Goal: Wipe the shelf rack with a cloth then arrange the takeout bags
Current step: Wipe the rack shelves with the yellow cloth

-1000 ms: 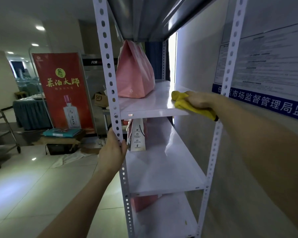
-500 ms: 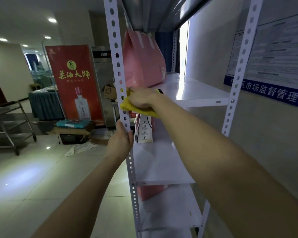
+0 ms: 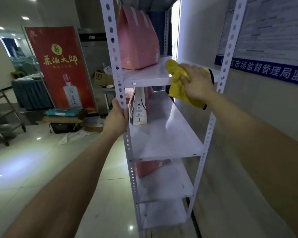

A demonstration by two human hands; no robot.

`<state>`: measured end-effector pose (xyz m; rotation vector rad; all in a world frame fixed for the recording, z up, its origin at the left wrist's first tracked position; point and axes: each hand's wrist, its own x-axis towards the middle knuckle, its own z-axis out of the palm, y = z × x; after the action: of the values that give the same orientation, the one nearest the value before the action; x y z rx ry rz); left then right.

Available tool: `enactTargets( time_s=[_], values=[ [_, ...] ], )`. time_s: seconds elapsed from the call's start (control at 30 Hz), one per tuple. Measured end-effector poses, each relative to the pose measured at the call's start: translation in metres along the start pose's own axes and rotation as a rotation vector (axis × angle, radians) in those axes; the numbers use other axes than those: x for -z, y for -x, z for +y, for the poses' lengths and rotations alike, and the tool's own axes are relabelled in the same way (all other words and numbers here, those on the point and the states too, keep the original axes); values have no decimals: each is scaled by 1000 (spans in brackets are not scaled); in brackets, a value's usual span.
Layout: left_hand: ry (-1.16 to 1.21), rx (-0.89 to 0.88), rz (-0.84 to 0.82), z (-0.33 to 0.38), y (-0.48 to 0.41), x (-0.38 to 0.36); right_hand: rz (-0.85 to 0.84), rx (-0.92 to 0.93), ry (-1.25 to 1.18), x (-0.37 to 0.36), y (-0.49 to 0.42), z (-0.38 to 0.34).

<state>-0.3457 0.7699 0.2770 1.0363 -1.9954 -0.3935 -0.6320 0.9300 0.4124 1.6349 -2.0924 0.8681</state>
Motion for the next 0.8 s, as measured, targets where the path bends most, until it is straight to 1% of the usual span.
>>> enactTargets(
  time_s=[0.07,0.1,0.13,0.2,0.3,0.43,0.5,0.57,0.7,0.8],
  values=[
    [20,10,-37,-6,6,0,132,19,-45,-9,27,-1],
    [28,18,-54,-11,12,-2,169,3,-97,-15,43,-2],
    [35,31,-67,-18,22,-6,184,-25,-167,-23,60,-3],
    [61,64,-91,-34,49,-18,157,-79,-302,-48,104,-2],
    [79,121,-162,-66,105,-43,55,-156,-377,-98,180,7],
    [24,244,-325,-107,180,-72,-184,-298,-393,-161,278,29],
    [25,294,-379,-123,210,-83,-265,-316,-433,-185,318,33],
    [13,343,-411,-135,235,-93,-332,-336,-493,-210,348,35],
    [-9,436,-433,-149,271,-111,-494,-401,-405,-259,389,41],
    [-19,478,-440,-158,291,-128,-575,-390,-421,-285,406,43]
  ],
)
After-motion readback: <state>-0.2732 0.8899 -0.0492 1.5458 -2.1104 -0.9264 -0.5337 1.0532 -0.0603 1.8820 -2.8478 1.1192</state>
